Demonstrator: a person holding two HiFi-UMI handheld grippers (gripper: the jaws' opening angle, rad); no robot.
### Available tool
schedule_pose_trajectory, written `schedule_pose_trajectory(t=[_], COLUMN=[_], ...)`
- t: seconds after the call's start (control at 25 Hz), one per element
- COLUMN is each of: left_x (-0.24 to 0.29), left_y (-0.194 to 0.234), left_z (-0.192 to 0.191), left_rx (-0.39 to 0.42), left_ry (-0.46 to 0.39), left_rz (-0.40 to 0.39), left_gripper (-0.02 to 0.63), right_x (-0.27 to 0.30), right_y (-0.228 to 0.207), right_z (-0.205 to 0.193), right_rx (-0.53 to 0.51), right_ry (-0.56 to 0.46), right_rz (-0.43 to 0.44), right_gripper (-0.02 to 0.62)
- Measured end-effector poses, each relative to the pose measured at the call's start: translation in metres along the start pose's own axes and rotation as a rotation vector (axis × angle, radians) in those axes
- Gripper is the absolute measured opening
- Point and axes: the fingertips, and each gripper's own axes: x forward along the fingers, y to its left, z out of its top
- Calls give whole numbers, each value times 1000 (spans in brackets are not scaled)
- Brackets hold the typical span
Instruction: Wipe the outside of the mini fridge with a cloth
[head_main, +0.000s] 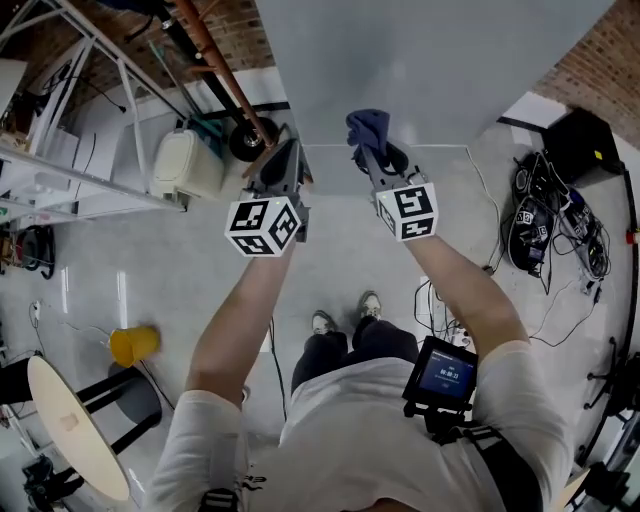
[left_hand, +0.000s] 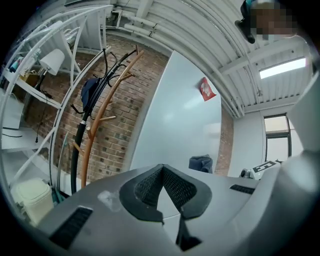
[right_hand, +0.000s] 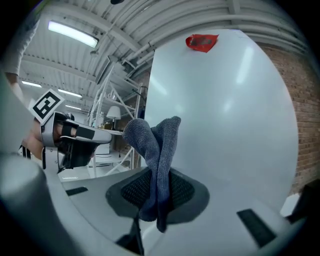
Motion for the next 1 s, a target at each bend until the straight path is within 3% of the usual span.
schedule_pose_trajectory(t=[0.16,0.48,1.0], left_x=[6,13,47], left_y=[24,86,146], left_z=[-39,-147,-270], left_rx=[28,24,112], left_ry=[-33,-36,-180], left_rz=[13,64,26], left_gripper=[0,0,0], right_x=[27,83,153], right_y=[21,43,74], right_z=[-52,-161,-267], right_rx=[-13,-11,-91], right_ry=[-4,-2,-176], right_rz=[64,103,119], right_gripper=[74,74,74])
